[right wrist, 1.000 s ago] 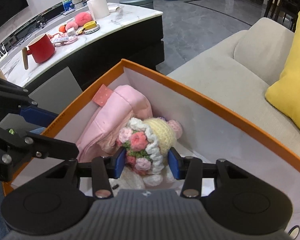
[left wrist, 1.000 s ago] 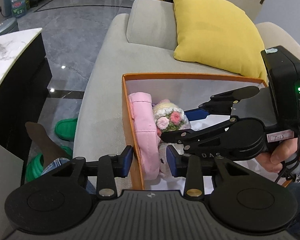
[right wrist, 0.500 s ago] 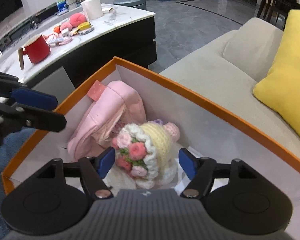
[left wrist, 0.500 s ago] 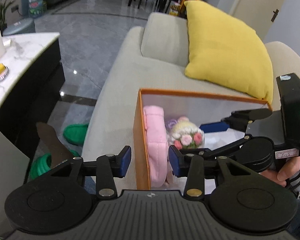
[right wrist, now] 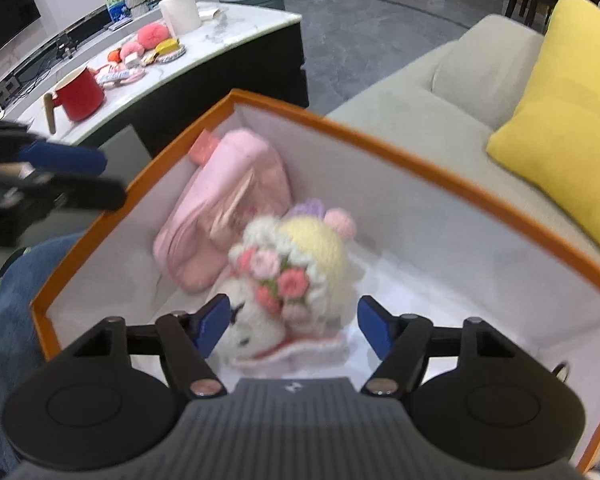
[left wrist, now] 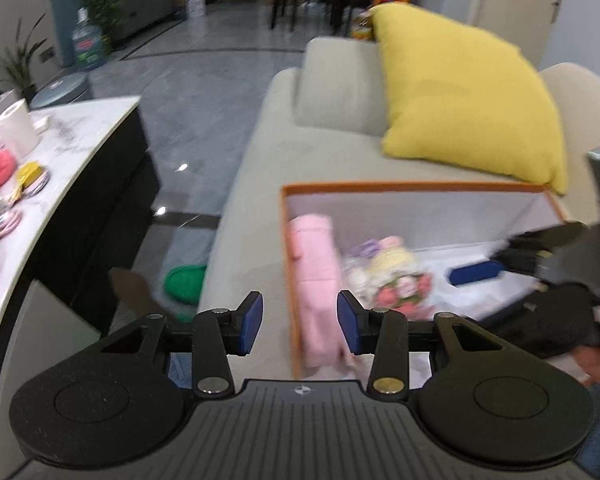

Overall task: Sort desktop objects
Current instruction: 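Withdraw both grippers up out of the white box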

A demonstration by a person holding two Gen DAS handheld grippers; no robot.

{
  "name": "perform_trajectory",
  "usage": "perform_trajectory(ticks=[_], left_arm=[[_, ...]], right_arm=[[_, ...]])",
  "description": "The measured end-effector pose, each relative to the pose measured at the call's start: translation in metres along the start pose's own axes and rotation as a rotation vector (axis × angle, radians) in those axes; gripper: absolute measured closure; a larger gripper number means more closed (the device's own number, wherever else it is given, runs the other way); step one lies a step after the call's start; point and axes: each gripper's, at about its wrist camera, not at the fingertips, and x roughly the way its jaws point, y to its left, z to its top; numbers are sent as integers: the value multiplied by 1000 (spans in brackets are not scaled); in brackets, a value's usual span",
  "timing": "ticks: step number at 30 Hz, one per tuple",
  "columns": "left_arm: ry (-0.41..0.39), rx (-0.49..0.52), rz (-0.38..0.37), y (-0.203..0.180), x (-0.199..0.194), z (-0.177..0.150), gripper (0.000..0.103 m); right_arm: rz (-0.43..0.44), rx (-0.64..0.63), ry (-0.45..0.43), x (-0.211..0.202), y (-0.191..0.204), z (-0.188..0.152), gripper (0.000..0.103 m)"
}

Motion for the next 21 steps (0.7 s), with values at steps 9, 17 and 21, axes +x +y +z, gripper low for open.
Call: perform_trajectory(ticks=[9,17,21], left_arm=[[138,-14,-30,7,35,-10,76],[156,27,-67,1,36,-16,81],[158,13,-75,5,37,-15,81]], right_arm=[[23,33,0,23,2,0,53],[29,-10,-63,29,1,15,61],[31,0,-59,32,0,16,60]])
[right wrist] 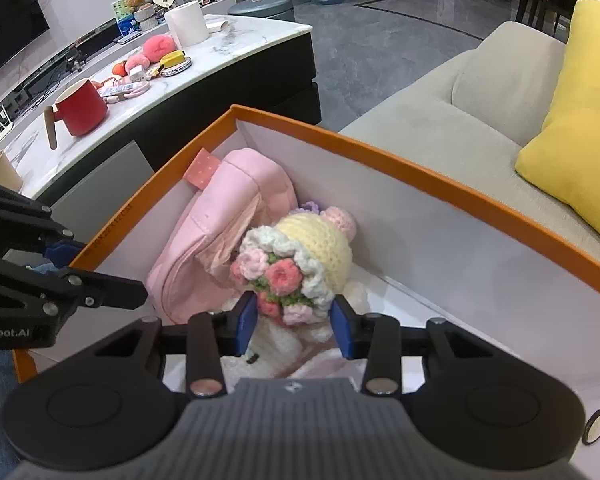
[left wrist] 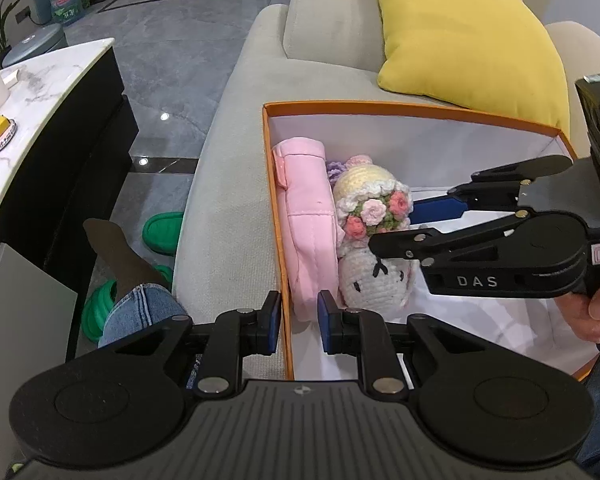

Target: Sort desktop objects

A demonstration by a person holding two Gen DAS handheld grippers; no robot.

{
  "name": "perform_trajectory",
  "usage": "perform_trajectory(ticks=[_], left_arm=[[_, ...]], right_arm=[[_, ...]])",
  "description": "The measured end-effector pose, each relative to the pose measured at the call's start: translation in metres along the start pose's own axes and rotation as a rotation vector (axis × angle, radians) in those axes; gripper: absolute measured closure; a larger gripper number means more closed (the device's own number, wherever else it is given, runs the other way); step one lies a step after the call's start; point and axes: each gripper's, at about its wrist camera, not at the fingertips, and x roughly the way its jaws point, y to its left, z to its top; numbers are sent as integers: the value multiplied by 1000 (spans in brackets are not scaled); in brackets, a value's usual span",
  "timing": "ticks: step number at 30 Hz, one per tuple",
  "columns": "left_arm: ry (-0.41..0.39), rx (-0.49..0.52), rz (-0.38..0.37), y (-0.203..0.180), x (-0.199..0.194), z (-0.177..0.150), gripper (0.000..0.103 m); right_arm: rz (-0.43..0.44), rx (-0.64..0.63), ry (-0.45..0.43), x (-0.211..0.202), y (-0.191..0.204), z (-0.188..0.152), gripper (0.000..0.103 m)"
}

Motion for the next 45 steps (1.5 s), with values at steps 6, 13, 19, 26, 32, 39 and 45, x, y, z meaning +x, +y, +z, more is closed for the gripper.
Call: perform_trajectory(ticks=[6,13,19,26,32,39,45], left_arm=[[-42,-5,71,-1,-8,0,81],[-210,77,110,-29,-63,-3,80],[-259,223,-79,-93,-95,1,80],[-205,357,-261,-189,-79,5,78],[-131,412,-330,-253,-53,2,78],[-74,435,-352,-281,-35,2,76],[-46,439,-355,-293,-27,5,76]], right_arm=[[-50,12,-11,-20,3,1,54],[-96,24,-113,-100,-8,-23,52],[-258,114,-121,-183,-49,-60,52],[-482,352,-29,-232,-122,-129,49],[-584,469,57,-220,-165,-166,48],[-651,460,103,-198,-176,-169,37],[-675,434,131,-198,-178,-175,46]])
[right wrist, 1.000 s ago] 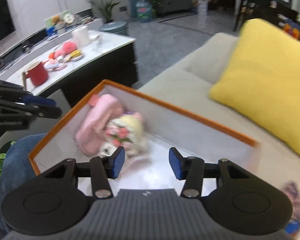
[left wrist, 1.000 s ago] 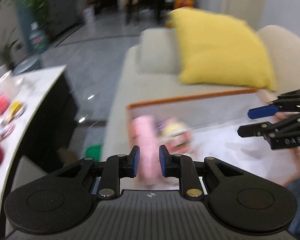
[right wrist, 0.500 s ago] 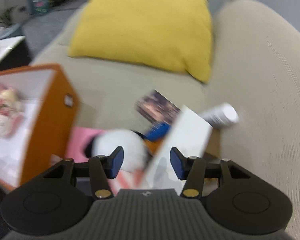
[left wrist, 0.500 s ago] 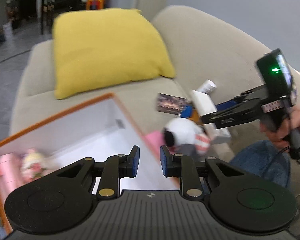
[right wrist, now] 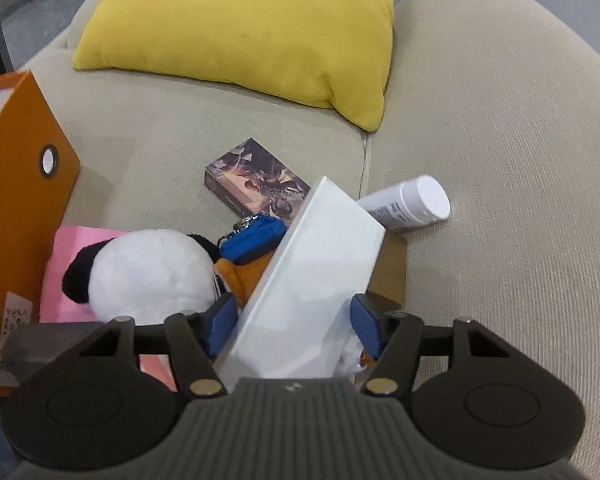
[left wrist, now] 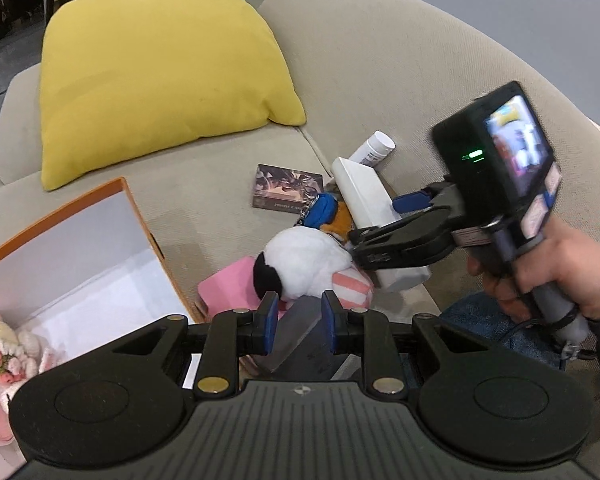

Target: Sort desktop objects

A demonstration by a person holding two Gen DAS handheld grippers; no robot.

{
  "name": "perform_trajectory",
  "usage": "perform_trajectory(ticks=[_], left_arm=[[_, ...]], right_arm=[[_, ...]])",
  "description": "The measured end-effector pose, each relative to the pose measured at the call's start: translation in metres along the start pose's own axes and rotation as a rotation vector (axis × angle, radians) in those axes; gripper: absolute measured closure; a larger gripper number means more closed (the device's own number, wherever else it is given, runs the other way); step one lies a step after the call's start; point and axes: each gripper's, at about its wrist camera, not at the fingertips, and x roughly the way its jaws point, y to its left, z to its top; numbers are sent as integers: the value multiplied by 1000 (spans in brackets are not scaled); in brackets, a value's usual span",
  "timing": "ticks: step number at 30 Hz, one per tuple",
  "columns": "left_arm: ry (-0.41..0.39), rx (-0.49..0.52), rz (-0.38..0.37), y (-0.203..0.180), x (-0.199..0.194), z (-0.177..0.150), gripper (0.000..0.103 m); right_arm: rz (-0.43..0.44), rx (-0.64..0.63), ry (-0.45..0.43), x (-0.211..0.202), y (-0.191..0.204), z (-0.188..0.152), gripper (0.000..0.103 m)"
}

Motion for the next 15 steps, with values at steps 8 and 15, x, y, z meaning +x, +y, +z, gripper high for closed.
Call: perform_trajectory(ticks=[8,15], left_arm=[[31,-7,4,-3,13,2,76],[37,-29,-9,-8,22,6,65]], right_arm=[[129,127,59,-30,-56,-24,74],[151,212,169,-33,-84,-56,79]])
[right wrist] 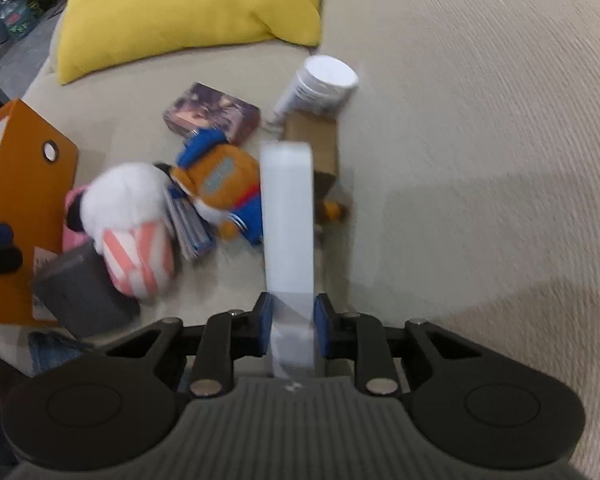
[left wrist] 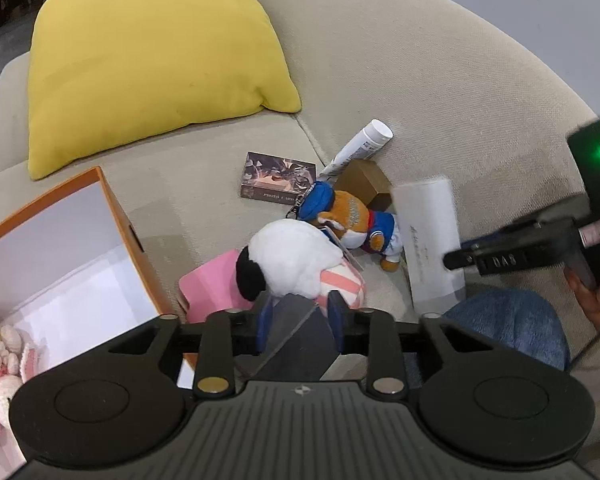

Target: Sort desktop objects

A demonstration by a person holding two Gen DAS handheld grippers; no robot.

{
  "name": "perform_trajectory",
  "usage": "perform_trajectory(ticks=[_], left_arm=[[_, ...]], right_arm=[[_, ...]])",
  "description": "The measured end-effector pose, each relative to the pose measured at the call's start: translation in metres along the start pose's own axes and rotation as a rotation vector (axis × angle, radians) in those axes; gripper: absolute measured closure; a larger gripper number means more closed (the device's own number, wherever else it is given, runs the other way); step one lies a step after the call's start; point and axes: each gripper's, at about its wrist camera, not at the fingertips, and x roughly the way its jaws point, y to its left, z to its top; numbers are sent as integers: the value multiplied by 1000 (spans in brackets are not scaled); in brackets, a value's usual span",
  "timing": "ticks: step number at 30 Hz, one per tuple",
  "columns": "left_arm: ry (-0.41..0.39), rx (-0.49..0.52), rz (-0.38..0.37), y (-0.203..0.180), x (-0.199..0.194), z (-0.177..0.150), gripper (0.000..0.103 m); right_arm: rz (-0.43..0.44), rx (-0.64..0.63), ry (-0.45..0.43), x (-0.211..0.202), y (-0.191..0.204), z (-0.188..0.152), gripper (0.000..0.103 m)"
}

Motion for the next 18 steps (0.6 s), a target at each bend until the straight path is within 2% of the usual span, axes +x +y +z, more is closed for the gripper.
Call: perform_trajectory(ticks=[3,5,10,18], left_arm=[[16,-47,-15,2,1,1,62],[23,-98,-24,5,6,3,54],[61,-213,-44,9,24,10,53],[134,-312,-21,12,55,18,52]], right_arm=[[1,-14,-16,-7,-4,-7,79],[32,-25,-33,-16,-5,-8,79],[78,-121,-98,-25,9,2,79],[96,-294,-68,-1,34,17,78]])
